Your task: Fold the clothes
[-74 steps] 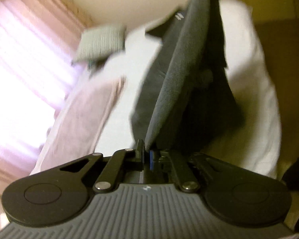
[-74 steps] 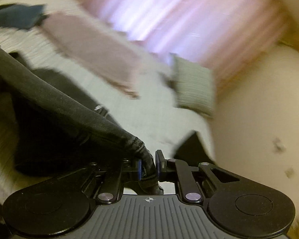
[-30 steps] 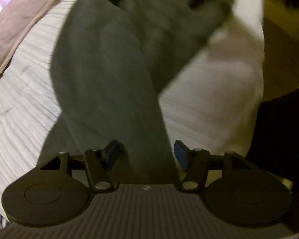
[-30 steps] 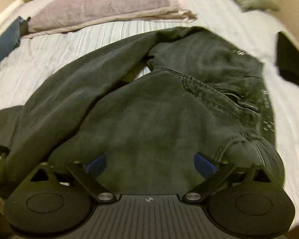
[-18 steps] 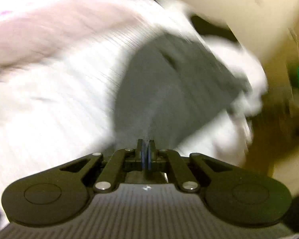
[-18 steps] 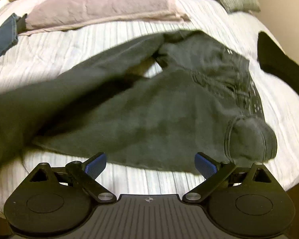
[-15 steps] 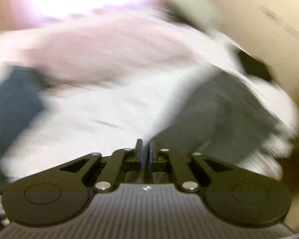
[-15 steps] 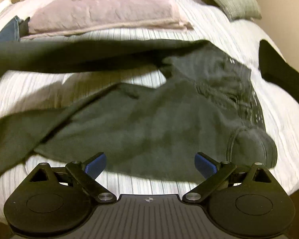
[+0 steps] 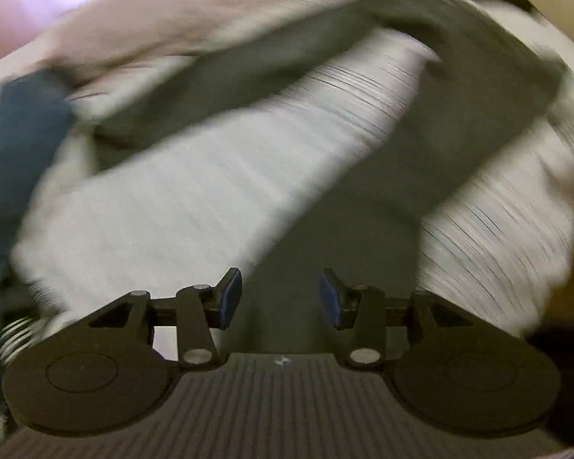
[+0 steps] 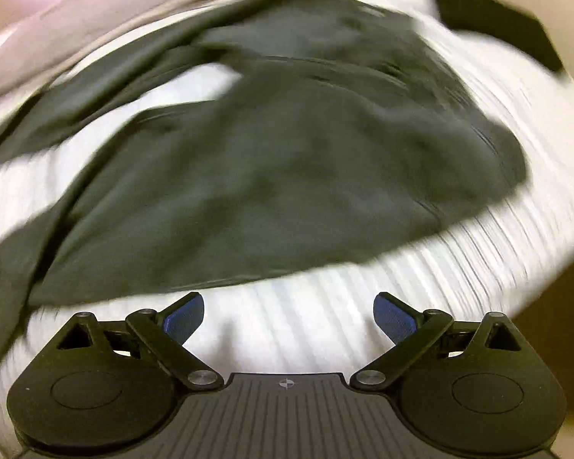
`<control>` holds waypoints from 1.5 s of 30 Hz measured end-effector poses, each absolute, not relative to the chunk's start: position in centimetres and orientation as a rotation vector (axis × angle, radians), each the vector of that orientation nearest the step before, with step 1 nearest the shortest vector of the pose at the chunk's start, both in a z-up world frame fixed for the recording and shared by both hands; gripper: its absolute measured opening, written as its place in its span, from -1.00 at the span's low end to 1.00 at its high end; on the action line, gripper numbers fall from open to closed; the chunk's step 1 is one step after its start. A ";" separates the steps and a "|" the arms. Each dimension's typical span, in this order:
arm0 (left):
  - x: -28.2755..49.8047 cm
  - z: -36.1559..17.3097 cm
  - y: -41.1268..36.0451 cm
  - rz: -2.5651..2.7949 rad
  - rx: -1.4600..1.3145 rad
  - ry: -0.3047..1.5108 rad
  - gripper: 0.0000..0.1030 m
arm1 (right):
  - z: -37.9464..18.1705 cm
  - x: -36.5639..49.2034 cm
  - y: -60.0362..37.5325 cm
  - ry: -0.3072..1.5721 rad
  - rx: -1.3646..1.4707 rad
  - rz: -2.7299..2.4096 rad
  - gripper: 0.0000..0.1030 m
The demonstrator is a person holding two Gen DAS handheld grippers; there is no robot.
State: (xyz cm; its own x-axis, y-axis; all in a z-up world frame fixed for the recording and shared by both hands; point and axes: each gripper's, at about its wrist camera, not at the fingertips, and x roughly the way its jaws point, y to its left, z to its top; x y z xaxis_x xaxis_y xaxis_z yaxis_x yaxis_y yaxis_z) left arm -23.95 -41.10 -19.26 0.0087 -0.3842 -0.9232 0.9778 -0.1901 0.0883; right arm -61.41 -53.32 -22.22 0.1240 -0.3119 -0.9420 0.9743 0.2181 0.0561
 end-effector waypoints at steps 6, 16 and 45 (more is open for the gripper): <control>-32.2 -21.3 -42.5 -1.625 1.219 0.623 -0.12 | -22.8 -70.9 -56.7 0.715 1.087 -1.321 0.89; -42.1 -20.9 -50.5 -1.640 1.290 0.551 -0.04 | -28.3 -79.9 -65.0 0.374 1.320 -1.253 0.40; -48.0 -20.7 -47.1 -1.522 1.400 0.737 0.13 | -19.4 -89.6 -71.2 0.691 1.012 -1.343 0.34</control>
State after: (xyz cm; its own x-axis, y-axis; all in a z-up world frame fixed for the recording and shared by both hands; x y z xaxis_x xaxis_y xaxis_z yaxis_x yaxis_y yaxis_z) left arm -47.95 -47.08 -20.66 0.0601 -0.2229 -0.9730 0.9017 -0.4060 0.1487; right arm -89.59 -71.21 -19.38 0.1412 -0.4525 -0.8805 0.9796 -0.0647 0.1903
